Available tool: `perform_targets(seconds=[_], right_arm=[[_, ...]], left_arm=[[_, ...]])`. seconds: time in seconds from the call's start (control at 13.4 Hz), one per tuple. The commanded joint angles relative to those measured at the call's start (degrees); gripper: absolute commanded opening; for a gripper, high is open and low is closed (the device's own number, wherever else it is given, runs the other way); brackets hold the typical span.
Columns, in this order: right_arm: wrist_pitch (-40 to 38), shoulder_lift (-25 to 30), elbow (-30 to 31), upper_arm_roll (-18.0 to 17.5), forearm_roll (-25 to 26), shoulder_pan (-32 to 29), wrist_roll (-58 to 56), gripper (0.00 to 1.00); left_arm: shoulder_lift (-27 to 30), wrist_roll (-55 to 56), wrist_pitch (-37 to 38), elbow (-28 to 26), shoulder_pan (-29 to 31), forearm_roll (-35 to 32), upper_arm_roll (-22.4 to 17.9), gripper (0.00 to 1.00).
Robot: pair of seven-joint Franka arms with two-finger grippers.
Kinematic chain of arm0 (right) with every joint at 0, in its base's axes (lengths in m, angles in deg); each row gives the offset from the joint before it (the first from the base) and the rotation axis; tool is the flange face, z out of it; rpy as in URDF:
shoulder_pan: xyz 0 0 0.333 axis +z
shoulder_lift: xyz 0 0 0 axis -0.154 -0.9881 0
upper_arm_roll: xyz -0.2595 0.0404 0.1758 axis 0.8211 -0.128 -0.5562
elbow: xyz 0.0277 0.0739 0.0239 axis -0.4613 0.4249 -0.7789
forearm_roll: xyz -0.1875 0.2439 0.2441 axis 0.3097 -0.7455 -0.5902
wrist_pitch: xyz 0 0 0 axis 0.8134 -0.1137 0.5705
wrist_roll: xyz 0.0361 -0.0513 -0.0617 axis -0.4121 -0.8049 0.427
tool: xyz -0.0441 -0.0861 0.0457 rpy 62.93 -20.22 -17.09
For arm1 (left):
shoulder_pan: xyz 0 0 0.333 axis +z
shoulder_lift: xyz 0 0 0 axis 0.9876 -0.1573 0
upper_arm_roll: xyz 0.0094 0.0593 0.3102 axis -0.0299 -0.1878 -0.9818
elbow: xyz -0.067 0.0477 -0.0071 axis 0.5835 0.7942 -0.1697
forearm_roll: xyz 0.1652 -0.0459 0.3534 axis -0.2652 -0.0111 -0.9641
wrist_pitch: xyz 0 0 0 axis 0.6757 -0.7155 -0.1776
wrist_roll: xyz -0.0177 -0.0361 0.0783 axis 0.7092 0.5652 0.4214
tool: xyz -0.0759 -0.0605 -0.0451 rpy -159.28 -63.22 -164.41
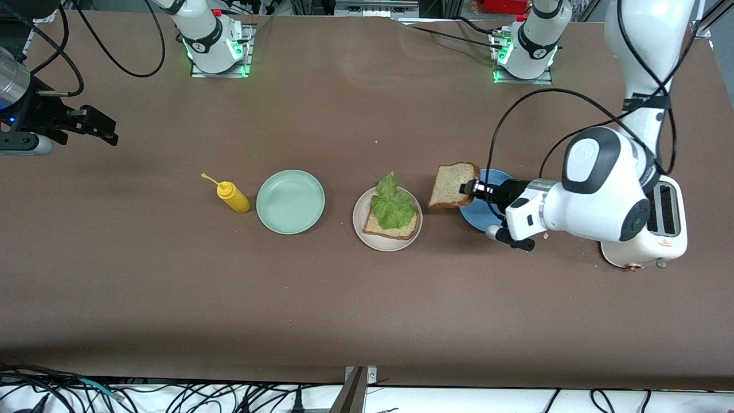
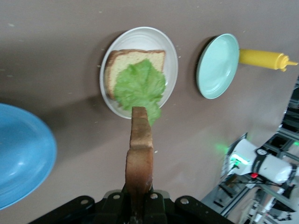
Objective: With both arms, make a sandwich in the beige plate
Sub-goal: 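Lift the toast out and carry it toward the beige plate, then lower the toast onto the lettuce with the left gripper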
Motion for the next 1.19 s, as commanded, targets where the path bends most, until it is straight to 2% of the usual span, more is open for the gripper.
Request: perform_targets(seconds=[0.0, 0.45, 1.12], right_arm=[[0.3, 0.6, 0.4, -0.3, 0.1, -0.3, 0.1, 1.0], [0.3, 0.6, 0.4, -0.3, 0.1, -0.4, 0.1, 1.0], [0.3, 0.6, 0.4, -0.2, 0.1, -0.5, -0.2, 1.0]], left_arm=[[-2.8, 1.9, -4.0, 2.3, -3.1, 2.8, -0.5, 0.0], [-6.3, 7.7, -15.6, 2.2, -9.9, 6.2, -0.5, 0.0], [-10.1, 8.9, -20.5, 2.2, -13.8, 6.8, -0.5, 0.0]])
